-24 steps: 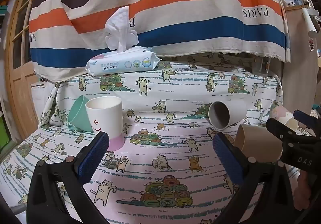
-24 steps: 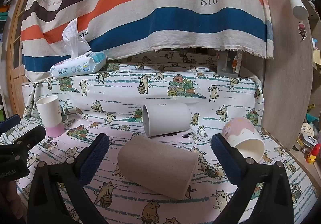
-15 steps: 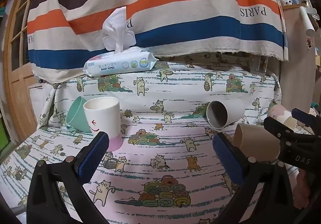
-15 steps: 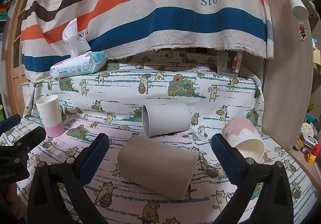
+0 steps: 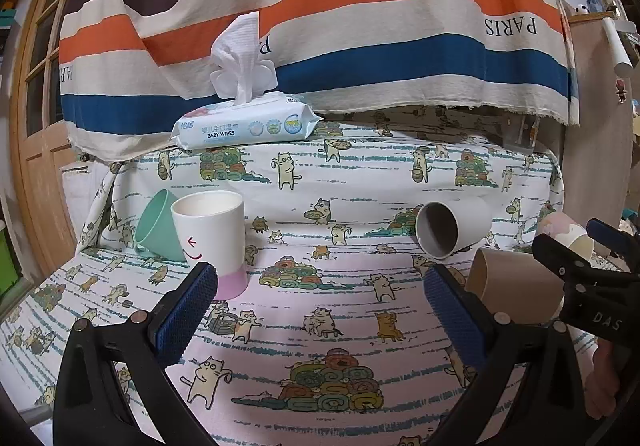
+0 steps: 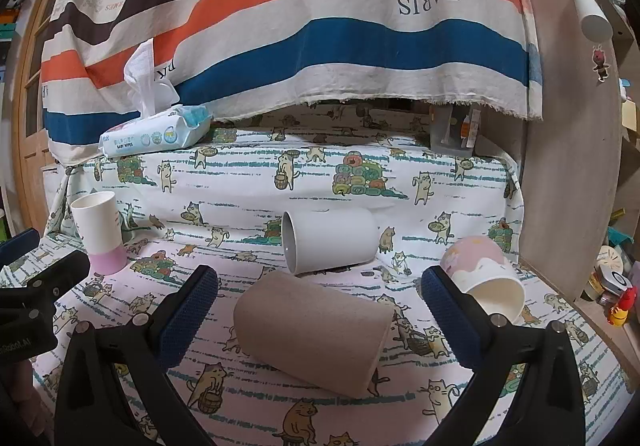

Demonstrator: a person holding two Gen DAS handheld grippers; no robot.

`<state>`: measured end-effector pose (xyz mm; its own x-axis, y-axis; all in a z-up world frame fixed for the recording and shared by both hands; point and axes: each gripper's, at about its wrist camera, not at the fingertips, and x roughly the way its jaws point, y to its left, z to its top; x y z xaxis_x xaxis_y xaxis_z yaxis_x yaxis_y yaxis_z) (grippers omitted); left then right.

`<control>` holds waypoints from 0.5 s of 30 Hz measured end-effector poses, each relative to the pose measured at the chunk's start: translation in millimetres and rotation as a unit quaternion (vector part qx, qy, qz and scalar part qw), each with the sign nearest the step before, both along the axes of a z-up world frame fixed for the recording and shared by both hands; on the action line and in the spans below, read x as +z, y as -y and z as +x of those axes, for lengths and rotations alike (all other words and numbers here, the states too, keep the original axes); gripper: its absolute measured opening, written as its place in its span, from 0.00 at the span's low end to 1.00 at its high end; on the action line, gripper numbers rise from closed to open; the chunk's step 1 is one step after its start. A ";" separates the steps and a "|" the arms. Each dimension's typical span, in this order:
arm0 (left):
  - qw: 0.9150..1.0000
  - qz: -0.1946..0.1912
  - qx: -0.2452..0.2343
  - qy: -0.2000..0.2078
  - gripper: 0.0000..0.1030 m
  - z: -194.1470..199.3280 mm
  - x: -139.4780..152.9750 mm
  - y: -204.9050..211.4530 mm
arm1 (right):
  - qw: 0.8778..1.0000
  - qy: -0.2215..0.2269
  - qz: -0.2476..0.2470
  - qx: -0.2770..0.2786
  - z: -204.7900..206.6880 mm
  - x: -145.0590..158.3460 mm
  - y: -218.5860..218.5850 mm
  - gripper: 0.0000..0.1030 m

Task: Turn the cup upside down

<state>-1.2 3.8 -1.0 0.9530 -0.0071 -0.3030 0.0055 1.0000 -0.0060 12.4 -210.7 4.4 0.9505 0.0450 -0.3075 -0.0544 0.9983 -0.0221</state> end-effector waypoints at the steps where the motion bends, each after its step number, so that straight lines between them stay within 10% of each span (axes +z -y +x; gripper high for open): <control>1: 1.000 0.000 0.000 0.000 1.00 -0.2 0.0 -0.3 | 1.000 0.000 0.001 0.000 0.4 0.2 0.4 0.99; 15: 1.000 -0.001 0.002 -0.002 1.00 0.6 -0.1 -3.1 | 1.000 0.002 -0.001 0.000 -0.2 1.9 0.7 0.99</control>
